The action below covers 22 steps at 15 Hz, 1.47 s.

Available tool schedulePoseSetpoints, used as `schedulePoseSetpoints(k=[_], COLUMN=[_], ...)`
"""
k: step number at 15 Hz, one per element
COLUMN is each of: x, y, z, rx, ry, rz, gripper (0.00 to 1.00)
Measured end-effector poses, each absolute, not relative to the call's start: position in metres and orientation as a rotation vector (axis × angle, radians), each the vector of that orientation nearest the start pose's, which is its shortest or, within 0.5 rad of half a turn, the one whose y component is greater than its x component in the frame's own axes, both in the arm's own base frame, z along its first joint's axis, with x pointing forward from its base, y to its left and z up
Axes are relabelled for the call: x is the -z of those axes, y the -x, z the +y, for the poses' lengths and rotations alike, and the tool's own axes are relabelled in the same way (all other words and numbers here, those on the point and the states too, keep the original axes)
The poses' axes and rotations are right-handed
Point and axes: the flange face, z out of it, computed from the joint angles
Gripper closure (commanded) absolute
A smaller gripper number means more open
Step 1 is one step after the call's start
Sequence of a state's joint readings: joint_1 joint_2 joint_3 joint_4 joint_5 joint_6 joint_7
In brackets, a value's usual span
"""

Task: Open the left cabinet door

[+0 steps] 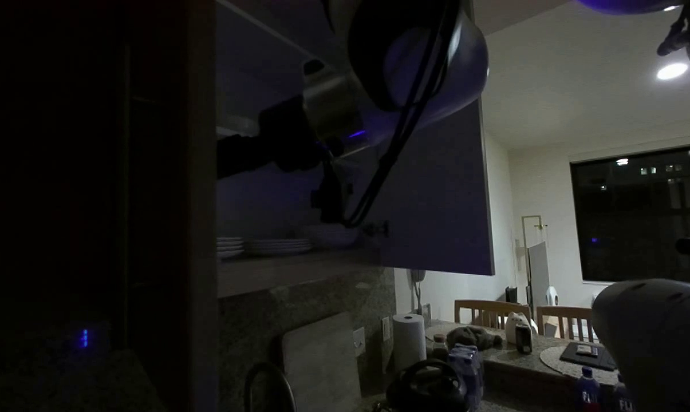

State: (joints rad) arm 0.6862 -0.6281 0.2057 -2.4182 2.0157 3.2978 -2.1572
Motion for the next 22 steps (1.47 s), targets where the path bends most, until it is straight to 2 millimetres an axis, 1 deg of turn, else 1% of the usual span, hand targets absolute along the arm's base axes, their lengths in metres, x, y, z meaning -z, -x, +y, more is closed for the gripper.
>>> schedulePoseSetpoints(k=[2,3,5,8,11,12,14,16,19,22], x=[-0.577,-0.58,-0.588,-0.604,-0.611,-0.609,-0.596,-0.576,-0.547,-0.526], y=[-0.293,-0.299,-0.302,-0.296,-0.286,-0.284,-0.286,-0.292,-0.31,-0.325], z=[0.227,0.223,0.22,0.213,0.193,0.187,0.164,0.139,0.094,0.056], rx=[1.739,1.744,1.76,1.79,1.794,1.769,1.718,1.651,1.573,1.522], ry=[2.068,2.07,2.064,2.06,2.136,2.153,2.212,2.283,2.393,2.479], rz=[-1.117,-1.112,-1.082,-1.03,-0.933,-0.877,-0.743,-0.619,-0.425,-0.257], gripper=[0.0,0.0,0.0,0.0,0.0,0.0,0.0,0.0,0.0,0.0])
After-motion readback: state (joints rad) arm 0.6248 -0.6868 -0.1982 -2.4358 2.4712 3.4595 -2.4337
